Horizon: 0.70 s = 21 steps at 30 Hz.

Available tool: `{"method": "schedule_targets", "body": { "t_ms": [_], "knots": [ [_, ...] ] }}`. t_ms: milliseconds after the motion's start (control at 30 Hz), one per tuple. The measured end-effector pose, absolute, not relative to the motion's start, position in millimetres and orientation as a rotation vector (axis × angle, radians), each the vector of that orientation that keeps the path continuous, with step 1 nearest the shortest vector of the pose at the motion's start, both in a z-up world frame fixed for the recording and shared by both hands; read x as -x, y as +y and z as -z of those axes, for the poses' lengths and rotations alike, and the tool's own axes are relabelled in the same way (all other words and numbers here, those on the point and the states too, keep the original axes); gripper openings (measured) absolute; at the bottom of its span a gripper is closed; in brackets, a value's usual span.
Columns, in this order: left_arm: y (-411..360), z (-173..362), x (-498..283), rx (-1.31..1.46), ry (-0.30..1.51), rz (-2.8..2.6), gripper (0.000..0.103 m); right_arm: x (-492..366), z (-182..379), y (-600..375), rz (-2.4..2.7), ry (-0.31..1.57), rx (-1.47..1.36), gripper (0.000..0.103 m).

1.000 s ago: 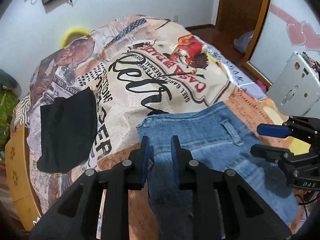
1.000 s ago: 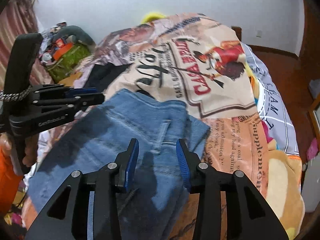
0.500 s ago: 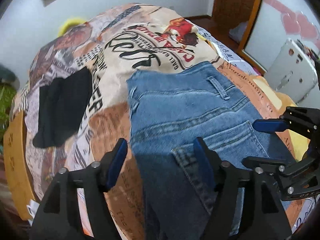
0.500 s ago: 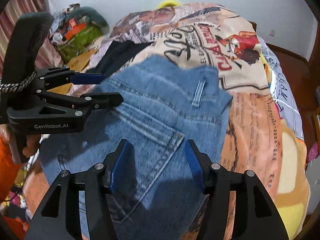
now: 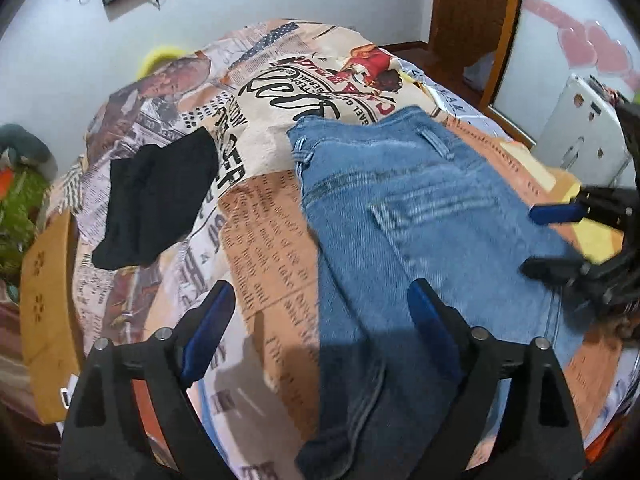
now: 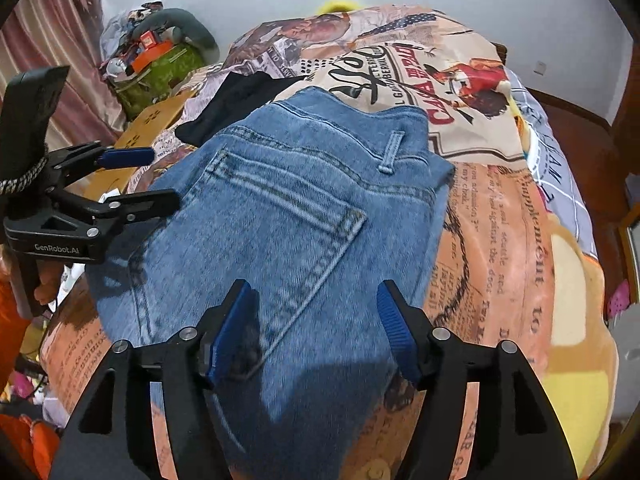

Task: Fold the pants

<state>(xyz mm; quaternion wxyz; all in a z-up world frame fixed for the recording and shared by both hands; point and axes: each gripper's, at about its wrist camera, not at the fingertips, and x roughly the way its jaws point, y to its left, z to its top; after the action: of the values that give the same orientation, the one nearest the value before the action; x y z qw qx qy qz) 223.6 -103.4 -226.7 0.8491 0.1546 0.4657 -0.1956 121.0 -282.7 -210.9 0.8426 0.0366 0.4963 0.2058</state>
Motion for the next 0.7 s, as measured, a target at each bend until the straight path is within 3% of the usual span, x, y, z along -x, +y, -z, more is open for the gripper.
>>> {"method": "schedule_targets", "body": {
  "t_ms": [300,700],
  "knots": [
    [-71,231,-210,-0.162,1.033,0.404,0.089,-96,218,-312,-0.371,1.083,-0.160,0.069],
    [-67,216,-216,-0.172,1.062,0.410,0.089,-86,211,-323,-0.316,1.029,-0.171,0.073]
  ]
}}
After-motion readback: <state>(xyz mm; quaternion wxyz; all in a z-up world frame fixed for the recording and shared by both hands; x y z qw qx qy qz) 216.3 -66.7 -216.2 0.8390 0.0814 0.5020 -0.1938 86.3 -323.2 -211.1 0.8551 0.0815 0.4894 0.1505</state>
